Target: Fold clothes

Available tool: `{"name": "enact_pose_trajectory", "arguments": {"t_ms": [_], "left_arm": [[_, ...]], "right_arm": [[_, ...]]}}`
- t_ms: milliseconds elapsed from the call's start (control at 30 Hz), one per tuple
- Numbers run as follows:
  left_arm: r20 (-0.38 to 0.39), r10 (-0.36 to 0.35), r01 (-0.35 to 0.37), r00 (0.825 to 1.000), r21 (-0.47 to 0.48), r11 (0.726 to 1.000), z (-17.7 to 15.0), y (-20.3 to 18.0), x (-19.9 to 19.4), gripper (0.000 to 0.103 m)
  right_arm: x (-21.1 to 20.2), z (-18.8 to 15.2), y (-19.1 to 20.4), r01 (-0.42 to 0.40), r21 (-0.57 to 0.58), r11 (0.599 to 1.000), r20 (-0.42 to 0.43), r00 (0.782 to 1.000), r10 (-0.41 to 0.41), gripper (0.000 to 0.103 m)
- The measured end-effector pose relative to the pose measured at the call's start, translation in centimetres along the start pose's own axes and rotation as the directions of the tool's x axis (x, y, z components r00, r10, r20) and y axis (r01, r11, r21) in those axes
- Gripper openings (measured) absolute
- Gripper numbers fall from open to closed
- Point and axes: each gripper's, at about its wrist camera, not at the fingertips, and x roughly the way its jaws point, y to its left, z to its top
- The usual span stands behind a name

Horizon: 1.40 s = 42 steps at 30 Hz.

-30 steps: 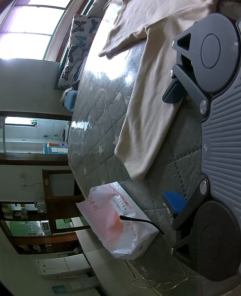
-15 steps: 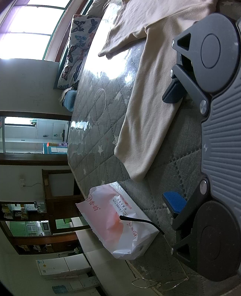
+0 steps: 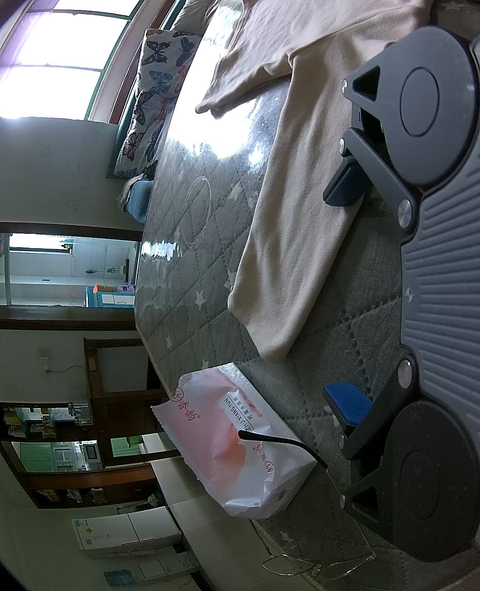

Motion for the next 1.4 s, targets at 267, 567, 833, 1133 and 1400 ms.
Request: {"name": "enact_pose_trajectory", "arguments": {"t_ms": [267, 567, 833, 1133, 1400], "left_arm": [[0.001, -0.002, 0.002, 1.000, 0.000, 1.000, 0.0, 0.1, 0.0, 0.103], [0.002, -0.007, 0.007, 1.000, -0.003, 1.000, 0.0, 0.2, 0.0, 0.103], [-0.001, -0.025, 0.025, 1.000, -0.034, 0.999, 0.4, 0.7, -0.3, 0.095], [-0.027, 0.001, -0.005, 1.000, -0.161, 0.987, 2.9, 1.8, 1.2, 0.067], [-0.018, 0.032, -0.035, 0.999, -0.206, 0.978, 3.8, 2.3, 2.2, 0.008]], "right_arm": [[0.0, 0.0, 0.0, 0.000, 0.000, 1.000, 0.000, 1.000, 0.000, 0.103], [0.0, 0.0, 0.0, 0.000, 0.000, 1.000, 0.000, 1.000, 0.000, 0.103], [0.1, 0.0, 0.0, 0.000, 0.001, 1.000, 0.000, 1.000, 0.000, 0.103], [0.1, 0.0, 0.0, 0.000, 0.002, 1.000, 0.000, 1.000, 0.000, 0.103], [0.1, 0.0, 0.0, 0.000, 0.002, 1.000, 0.000, 1.000, 0.000, 0.103]]}}
